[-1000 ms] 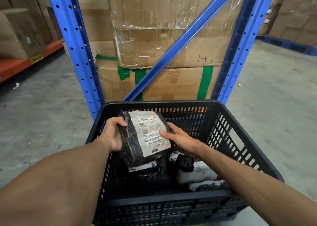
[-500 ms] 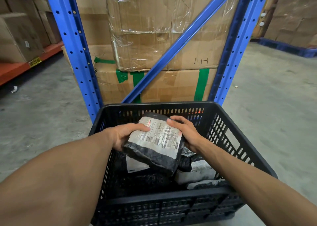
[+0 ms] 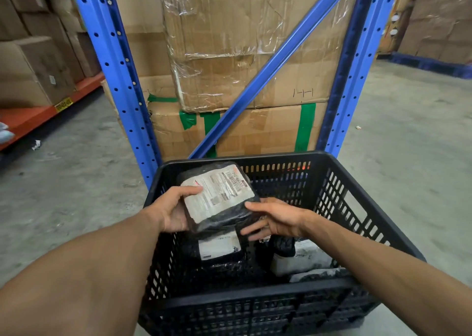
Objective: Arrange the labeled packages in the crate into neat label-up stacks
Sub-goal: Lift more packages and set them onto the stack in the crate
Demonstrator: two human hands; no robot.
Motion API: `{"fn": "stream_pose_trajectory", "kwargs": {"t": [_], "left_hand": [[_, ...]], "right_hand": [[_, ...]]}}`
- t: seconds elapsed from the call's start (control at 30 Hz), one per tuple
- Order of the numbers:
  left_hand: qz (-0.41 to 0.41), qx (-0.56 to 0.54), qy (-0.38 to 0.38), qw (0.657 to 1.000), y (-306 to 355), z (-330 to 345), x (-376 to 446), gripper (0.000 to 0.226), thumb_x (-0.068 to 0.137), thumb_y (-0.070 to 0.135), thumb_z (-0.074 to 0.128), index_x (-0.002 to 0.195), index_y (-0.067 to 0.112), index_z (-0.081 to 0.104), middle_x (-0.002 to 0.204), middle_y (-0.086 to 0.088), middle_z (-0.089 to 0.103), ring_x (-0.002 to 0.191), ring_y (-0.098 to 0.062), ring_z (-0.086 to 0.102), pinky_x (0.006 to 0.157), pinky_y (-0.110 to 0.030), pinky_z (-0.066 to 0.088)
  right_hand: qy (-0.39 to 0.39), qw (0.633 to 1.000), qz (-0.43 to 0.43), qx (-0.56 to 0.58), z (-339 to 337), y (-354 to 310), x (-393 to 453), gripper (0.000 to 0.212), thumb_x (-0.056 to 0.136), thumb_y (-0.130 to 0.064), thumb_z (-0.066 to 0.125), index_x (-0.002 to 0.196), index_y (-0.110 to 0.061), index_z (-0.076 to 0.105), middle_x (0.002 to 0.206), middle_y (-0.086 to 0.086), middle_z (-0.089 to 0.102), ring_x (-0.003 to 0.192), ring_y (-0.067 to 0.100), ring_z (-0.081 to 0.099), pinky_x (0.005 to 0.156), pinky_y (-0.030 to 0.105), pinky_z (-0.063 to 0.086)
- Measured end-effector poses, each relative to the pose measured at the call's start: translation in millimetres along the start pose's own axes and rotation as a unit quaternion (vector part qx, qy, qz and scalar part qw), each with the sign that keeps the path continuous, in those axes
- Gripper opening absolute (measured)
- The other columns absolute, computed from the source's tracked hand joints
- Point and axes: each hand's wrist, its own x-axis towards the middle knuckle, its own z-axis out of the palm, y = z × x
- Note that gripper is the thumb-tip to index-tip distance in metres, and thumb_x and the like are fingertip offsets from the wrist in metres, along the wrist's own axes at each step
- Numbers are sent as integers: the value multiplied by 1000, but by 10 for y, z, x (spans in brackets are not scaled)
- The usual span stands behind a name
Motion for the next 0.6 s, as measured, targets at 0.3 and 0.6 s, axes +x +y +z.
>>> {"fn": "stream_pose_trajectory", "kwargs": {"t": [0.3,0.6], "left_hand": [[-102,160,60,980,-198,98,-28,58,70,29,86,118,7,61,118,-19,69,107,-35,67,86,-53,58],[-134,276,128,943,-270,75,69,46,97,40,55,136,16,51,134,-13,58,118,-30,58,90,-48,54]], "right_hand": [[258,964,-11,-62,-36,-166,229,38,94,-30,68,113,-9,44,115,17,66,75,28,58,48,30,52],[213,974,-31,-68,200,-145,685,44,86,-9,74,128,-4,60,123,12,70,99,28,67,76,33,55]]}}
